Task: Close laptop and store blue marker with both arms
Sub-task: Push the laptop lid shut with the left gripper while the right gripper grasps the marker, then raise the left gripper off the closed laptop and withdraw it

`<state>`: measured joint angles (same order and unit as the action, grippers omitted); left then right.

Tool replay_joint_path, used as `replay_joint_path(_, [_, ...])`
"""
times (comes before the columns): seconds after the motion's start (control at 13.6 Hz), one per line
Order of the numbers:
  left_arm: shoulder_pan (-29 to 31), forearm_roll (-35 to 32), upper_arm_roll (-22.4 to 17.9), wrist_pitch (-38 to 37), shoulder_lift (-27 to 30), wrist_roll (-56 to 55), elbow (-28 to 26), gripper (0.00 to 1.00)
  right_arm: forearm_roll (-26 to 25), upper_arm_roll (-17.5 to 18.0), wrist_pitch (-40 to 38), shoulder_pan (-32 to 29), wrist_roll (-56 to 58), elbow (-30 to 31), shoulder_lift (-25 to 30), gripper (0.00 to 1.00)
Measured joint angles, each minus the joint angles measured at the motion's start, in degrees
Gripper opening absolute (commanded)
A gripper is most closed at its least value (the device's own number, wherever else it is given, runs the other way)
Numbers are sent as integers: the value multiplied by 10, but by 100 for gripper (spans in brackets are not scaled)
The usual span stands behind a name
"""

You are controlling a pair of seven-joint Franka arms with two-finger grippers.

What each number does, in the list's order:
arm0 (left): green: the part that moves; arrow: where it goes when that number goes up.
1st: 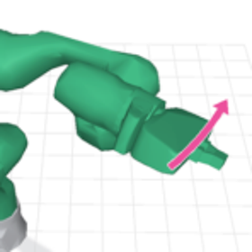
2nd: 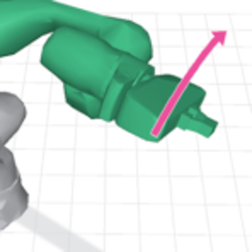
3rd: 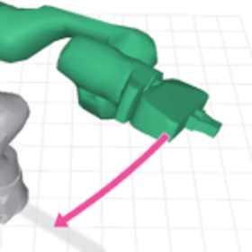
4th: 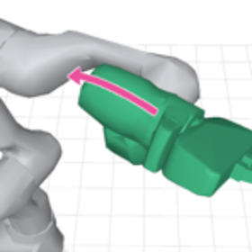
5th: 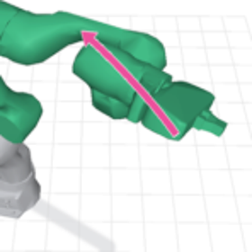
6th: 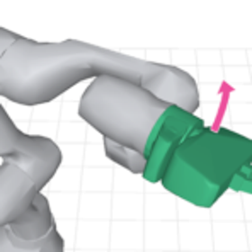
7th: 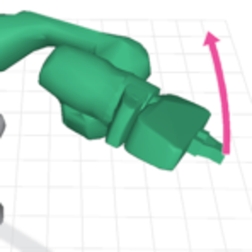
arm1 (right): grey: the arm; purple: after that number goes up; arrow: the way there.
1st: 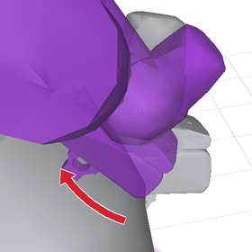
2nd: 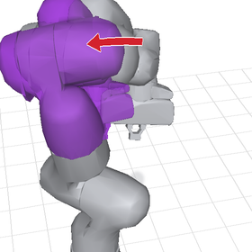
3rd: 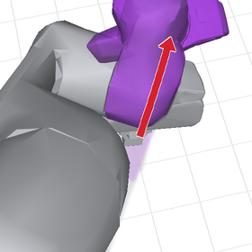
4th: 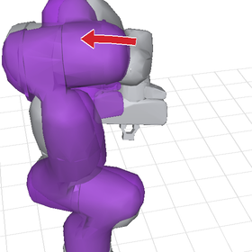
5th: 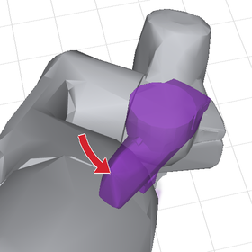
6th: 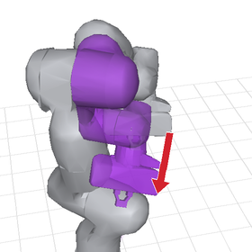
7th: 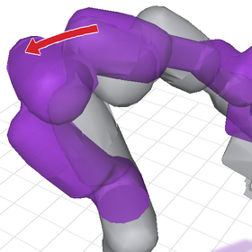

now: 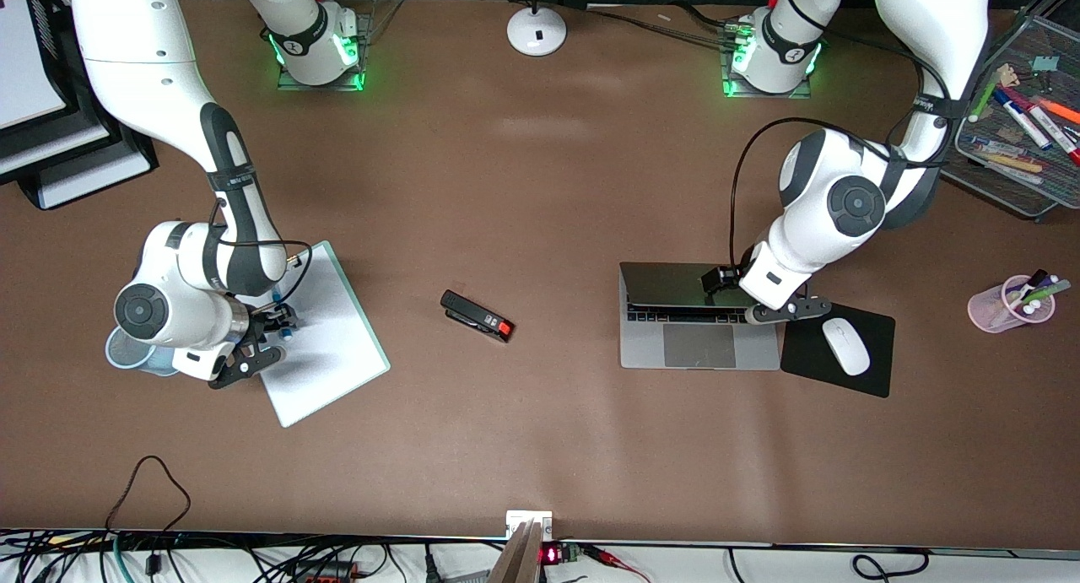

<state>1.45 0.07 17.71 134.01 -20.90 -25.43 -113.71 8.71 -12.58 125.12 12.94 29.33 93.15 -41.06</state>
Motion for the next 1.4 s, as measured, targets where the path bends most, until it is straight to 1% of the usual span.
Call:
replay_joint_path(0.07, [0,0,-1,9,-7,0,0,100,0,0,0,0,3,1,0,41])
replay_joint_path(0.52, [1,-21,-14,95,-76,0,1,100,0,0,2,0,10,2,0,41])
replay_joint_path(0.74, [0,-22,-14,106,-109,0,14,100,0,0,2,0,10,2,0,40])
replay_joint_path(0.89, [0,-22,-15,106,-126,0,22,100,0,0,2,0,10,2,0,35])
replay_joint_path(1.18, [1,-22,-21,107,-134,0,31,100,0,0,4,1,10,3,0,35])
replay_joint_path(1.33, [6,-22,-23,102,-127,0,43,100,0,1,7,2,10,4,-1,35])
replay_joint_path(1.4, [13,-23,-24,86,-117,3,51,100,0,1,8,3,10,5,-1,35])
